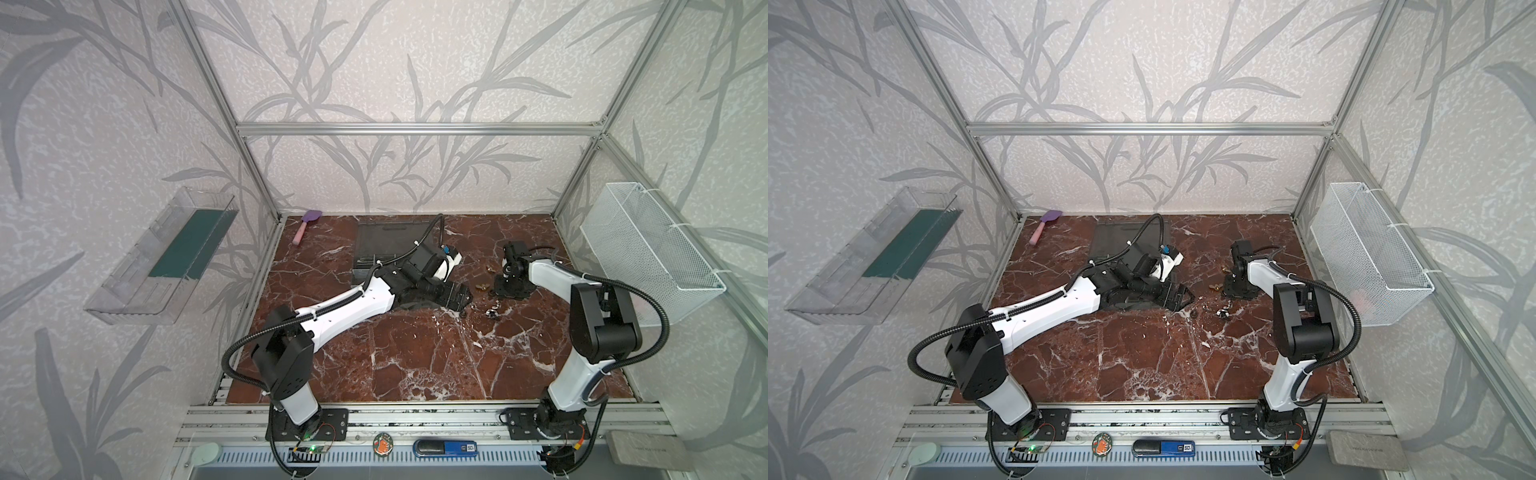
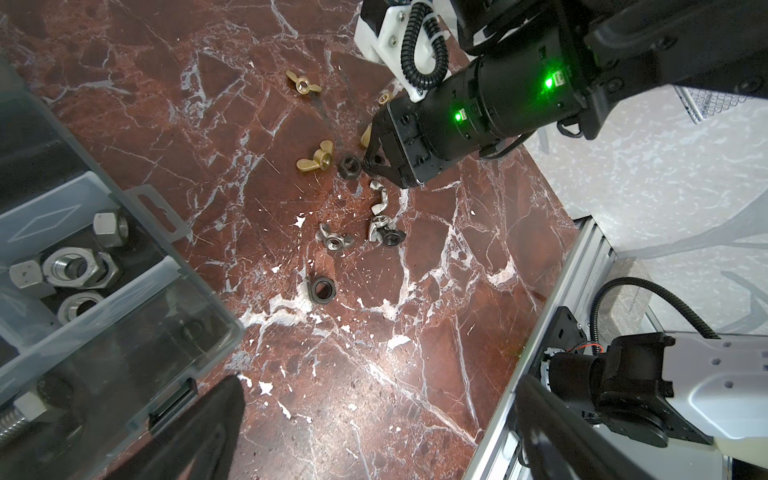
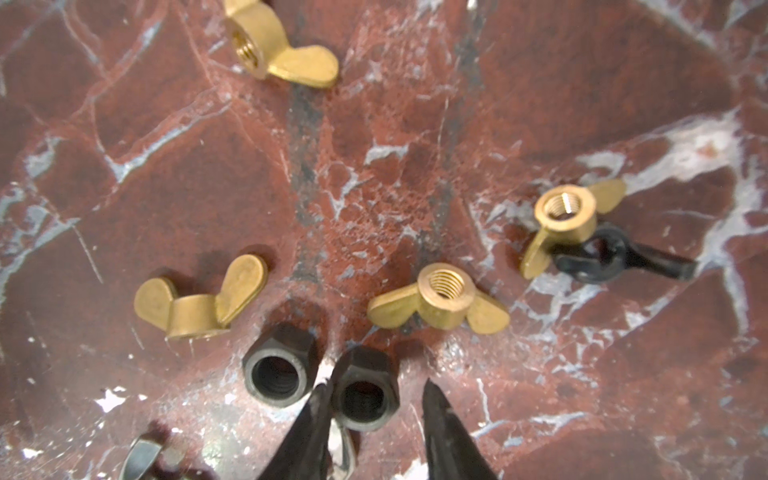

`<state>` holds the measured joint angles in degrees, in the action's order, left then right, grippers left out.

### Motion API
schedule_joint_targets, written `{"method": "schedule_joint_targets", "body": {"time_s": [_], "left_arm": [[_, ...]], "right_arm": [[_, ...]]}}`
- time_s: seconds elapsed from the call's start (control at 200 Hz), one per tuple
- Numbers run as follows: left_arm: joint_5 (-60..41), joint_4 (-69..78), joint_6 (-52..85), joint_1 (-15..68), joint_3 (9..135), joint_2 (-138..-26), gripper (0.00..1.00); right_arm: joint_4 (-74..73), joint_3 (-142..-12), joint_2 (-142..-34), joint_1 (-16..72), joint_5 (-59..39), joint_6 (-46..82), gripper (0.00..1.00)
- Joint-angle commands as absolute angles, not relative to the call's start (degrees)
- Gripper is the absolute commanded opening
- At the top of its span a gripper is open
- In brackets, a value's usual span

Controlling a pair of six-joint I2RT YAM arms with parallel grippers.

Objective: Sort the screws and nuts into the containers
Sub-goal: 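Lower the right gripper and grasp a black hex nut while the left hovers, then carry the black hex nut to the organizer with the right gripper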

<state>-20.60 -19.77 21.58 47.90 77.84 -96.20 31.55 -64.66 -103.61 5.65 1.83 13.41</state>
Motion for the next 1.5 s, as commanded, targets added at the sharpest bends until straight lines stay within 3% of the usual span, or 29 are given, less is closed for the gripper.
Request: {"method": "schedule_joint_targets", "body": {"time_s": [0.0, 0.185, 0.465, 0.685, 1.265, 1.495], "left_arm": [[-19.8, -20.8, 20.8, 47.8, 79.8, -96.7, 1.00], [-19.7, -20.9, 20.7, 47.8, 79.8, -96.6, 0.99], [-19.4, -21.1, 20.5, 47.7, 79.9, -96.6, 0.99], [-15.7, -22.1, 18.6, 47.6, 79.9, -95.5, 0.99], [7.9, -25.5, 13.1, 41.9, 77.0, -85.6, 0.99], [4.2, -29.3, 19.8, 31.0, 70.9, -77.7, 0.99]], "right_arm": [[32.7, -65.3, -105.6, 5.3, 0.9, 12.9, 0.37], [33.3, -66.3, -107.0, 5.4, -0.7, 12.6, 0.36], [33.6, -65.9, -106.7, 5.4, 0.1, 12.5, 0.20], [35.4, -67.1, -103.3, 6.2, 0.0, 12.3, 0.13], [40.6, -79.2, -95.2, 19.1, -1.6, 13.0, 0.11], [37.5, -86.7, -99.5, 27.9, -2.3, 14.5, 0.11]]}}
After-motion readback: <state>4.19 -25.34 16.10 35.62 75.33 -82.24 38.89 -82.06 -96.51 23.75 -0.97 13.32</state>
